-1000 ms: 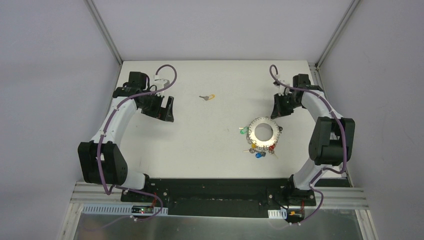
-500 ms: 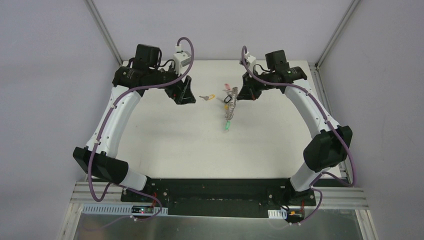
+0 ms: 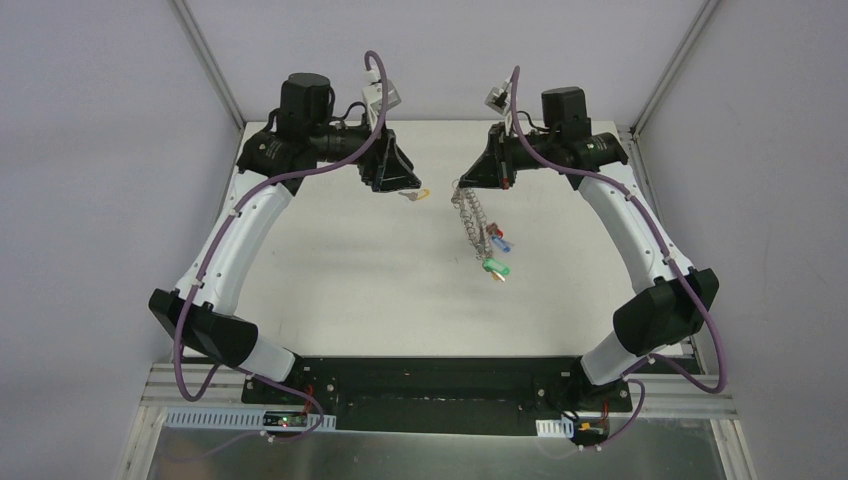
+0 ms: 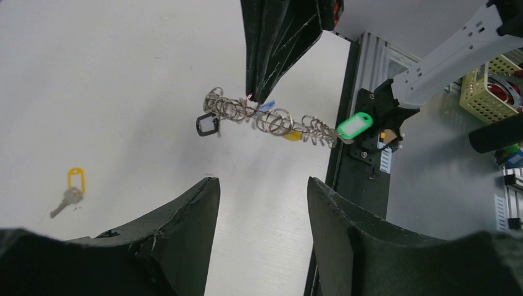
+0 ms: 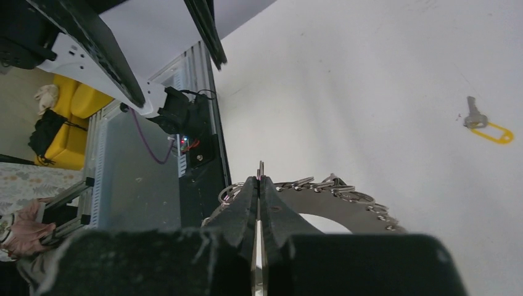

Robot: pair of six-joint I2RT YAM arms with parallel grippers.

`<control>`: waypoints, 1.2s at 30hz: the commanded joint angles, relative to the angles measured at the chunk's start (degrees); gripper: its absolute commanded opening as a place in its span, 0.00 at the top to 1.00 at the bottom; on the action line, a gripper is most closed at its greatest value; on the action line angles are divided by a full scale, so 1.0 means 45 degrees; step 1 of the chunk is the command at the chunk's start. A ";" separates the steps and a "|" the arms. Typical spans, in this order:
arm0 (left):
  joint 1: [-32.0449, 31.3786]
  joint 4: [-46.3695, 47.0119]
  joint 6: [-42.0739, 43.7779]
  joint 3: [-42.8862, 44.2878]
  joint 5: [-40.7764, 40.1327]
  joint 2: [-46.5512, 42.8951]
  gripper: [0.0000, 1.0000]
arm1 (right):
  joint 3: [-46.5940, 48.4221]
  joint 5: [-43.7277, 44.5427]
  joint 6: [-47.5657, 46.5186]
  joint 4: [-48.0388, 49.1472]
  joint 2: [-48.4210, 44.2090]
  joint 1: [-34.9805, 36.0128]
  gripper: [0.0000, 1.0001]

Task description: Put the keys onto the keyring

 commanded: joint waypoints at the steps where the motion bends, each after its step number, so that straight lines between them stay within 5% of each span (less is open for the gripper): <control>1: -0.0551 0.1419 -0.1390 0.0119 0.0771 0.0386 0.48 | 0.0613 -0.1976 0.1274 0.1501 -0.0234 0.0158 1.00; 26: -0.0937 0.7688 -0.6798 -0.2336 0.1933 0.0812 0.88 | -0.0465 -0.2683 0.3628 0.3943 -0.0227 0.0294 1.00; 36: -0.0937 0.8049 -0.6639 -0.3056 0.2099 0.0540 0.89 | -0.0514 -0.2614 0.3676 0.4020 -0.0199 0.0138 1.00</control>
